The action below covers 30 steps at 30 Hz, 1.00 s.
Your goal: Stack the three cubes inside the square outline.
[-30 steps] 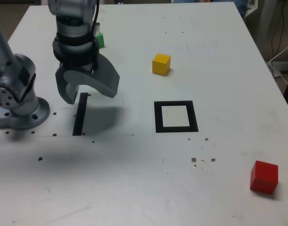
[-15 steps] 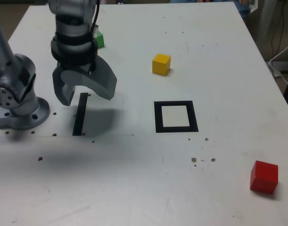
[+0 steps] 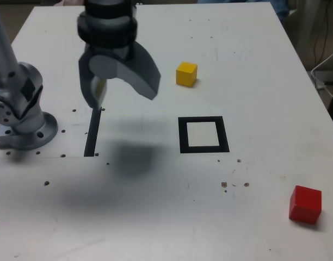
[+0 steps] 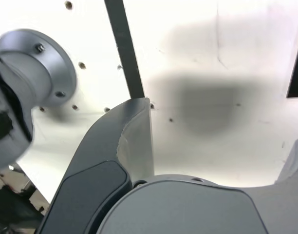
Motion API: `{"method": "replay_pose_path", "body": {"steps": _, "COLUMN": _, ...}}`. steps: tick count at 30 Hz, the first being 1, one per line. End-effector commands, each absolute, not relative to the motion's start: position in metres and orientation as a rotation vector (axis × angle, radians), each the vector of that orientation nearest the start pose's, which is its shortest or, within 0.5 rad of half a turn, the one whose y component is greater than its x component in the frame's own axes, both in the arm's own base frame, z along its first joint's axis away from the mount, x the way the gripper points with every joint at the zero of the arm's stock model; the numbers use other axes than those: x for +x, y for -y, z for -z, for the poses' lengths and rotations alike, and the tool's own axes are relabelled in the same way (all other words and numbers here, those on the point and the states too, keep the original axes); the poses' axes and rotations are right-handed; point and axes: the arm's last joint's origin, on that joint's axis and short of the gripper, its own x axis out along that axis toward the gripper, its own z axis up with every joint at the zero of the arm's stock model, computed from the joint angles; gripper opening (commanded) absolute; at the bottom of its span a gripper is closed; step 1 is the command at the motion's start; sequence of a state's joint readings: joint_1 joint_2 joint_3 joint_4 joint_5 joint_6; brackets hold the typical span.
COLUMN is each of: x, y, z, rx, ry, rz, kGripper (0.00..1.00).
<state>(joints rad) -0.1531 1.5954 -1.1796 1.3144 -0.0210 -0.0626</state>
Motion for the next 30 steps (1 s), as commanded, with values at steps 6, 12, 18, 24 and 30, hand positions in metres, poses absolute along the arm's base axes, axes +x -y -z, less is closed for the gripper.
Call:
{"method": "replay_pose_path", "body": {"steps": 6, "x": 0.236, "y": 0.058, "z": -0.305, "rx": 0.062, "ry": -1.703, "rz": 0.072, "kGripper": 1.0}}
{"method": "replay_pose_path", "body": {"steps": 12, "x": 0.262, "y": 0.085, "z": -0.319, "rx": 0.062, "ry": -1.648, "rz": 0.072, "kGripper": 1.0}}
{"method": "replay_pose_path", "body": {"steps": 18, "x": 0.285, "y": 0.099, "z": -0.327, "rx": 0.059, "ry": -1.614, "rz": 0.072, "kGripper": 1.0}}
{"method": "replay_pose_path", "body": {"steps": 24, "x": 0.309, "y": 0.111, "z": -0.338, "rx": 0.075, "ry": -1.607, "rz": 0.065, "kGripper": 1.0}}
{"method": "replay_pose_path", "body": {"steps": 30, "x": 0.335, "y": 0.122, "z": -0.345, "rx": 0.082, "ry": -1.611, "rz": 0.068, "kGripper": 1.0}}
